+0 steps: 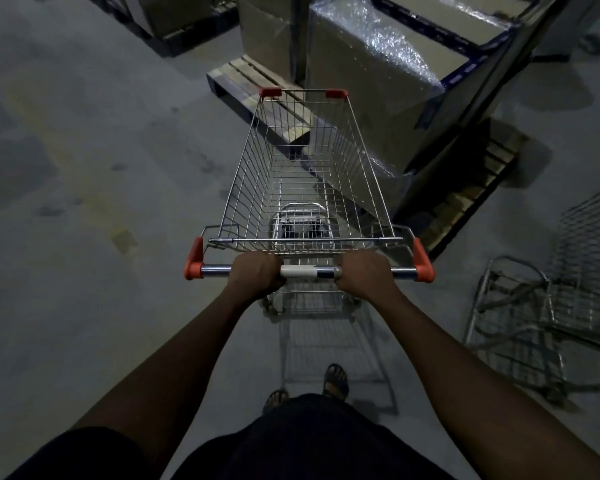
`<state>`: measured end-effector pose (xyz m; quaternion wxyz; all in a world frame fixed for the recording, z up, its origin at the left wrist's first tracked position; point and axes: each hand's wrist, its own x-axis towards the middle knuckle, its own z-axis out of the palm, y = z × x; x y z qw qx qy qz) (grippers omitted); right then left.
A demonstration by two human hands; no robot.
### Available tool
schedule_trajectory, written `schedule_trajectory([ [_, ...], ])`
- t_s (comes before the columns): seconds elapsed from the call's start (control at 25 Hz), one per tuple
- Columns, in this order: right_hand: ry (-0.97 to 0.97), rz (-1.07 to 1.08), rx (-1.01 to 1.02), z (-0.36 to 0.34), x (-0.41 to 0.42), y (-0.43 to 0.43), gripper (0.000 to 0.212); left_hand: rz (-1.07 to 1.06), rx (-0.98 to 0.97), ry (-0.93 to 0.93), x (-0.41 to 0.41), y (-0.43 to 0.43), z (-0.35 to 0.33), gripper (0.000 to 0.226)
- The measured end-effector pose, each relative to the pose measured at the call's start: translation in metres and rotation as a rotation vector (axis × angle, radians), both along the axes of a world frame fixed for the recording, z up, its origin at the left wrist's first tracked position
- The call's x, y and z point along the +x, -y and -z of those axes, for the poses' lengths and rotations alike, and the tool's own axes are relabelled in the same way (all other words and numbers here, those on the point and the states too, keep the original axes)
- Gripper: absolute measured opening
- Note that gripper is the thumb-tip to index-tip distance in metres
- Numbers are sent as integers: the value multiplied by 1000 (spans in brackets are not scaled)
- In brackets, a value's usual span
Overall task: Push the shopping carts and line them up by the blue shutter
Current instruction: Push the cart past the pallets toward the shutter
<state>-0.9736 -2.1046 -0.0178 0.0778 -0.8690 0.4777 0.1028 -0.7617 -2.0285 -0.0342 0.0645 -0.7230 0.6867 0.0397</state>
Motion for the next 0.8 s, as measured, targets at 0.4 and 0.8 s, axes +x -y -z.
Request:
schedule_trajectory([
  [0.4,-34,103,4,-6,19,-80,27,99,-104,-83,25,-63,4,22],
  [0.8,-22,158,39,-16,45,-198,29,193,-210,-16,54,-166,4,33],
])
